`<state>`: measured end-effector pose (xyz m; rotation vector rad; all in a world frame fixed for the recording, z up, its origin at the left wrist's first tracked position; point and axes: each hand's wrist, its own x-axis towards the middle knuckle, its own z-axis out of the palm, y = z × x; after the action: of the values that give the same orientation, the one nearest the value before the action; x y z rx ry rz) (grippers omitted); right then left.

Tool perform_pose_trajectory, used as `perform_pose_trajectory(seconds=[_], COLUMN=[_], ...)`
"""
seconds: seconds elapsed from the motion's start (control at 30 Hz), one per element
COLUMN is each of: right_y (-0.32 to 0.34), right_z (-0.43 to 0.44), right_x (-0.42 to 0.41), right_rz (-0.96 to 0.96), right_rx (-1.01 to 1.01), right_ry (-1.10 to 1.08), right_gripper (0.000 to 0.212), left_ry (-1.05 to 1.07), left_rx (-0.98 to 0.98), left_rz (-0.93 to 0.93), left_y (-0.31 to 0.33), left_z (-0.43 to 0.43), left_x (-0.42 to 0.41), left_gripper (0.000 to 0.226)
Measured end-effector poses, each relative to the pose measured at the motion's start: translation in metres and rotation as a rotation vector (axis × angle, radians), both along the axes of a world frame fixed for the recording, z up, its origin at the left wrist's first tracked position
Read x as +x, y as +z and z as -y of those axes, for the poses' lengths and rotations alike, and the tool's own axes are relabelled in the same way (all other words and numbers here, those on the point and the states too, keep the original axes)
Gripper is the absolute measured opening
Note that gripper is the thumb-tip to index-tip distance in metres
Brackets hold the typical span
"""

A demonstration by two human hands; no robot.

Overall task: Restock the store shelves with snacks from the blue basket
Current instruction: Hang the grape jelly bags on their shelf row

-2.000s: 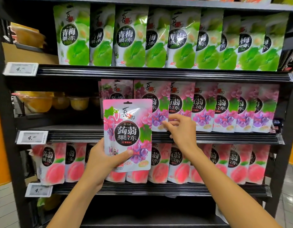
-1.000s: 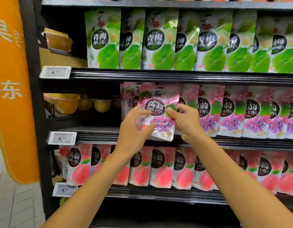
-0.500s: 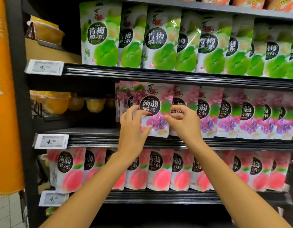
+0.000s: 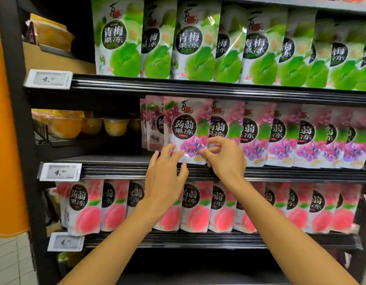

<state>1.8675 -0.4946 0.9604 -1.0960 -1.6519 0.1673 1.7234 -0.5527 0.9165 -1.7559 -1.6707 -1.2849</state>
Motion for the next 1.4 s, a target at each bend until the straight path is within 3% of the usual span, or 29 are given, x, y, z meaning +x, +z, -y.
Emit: perform_pose_trajectory(seconds=[0.53,0.77,1.03,1.2,1.3,1.4], right_y=[-0.003,-0.053,-0.214,-0.361,-0.461,-0.559], right_z=[0.012,0.036,0.075,0.093,0.109,0.132], right_x=[0.035,0.069,0.124,0.148,0.163,0.178], right_rz=[-0.019,-0.04,-0.021,0.173,0.218,0.323], right_rx=[0.004,-0.042,-0.363,-0.726,-1.027,-1.176], right_ry=[0.044,0.088,0.287,0.22,0.271,0.269], right_gripper=[0.011,0.014,0.008,0.023,0.018,0.02], left_ry=[-0.098,-0.217,-0.285,-0.146,-0.058,0.018], left_rx=[-0.028,0.054,-0.206,-0.586,-0.817,-1.018], left_rz=[0.031,0.121,0.404,0.584,0.685,0.842], left_y=[-0.003,-0.039,-0.194,-0.352,-0.453,-0.542], left_z=[0.009,0.033,0.077,0.11,0.14,0.174], left_x=[0.015,0.044,0.081,0.097,0.105,0.116], left_gripper=[0.033,0.025,0.018,0.022,0.022,0.017])
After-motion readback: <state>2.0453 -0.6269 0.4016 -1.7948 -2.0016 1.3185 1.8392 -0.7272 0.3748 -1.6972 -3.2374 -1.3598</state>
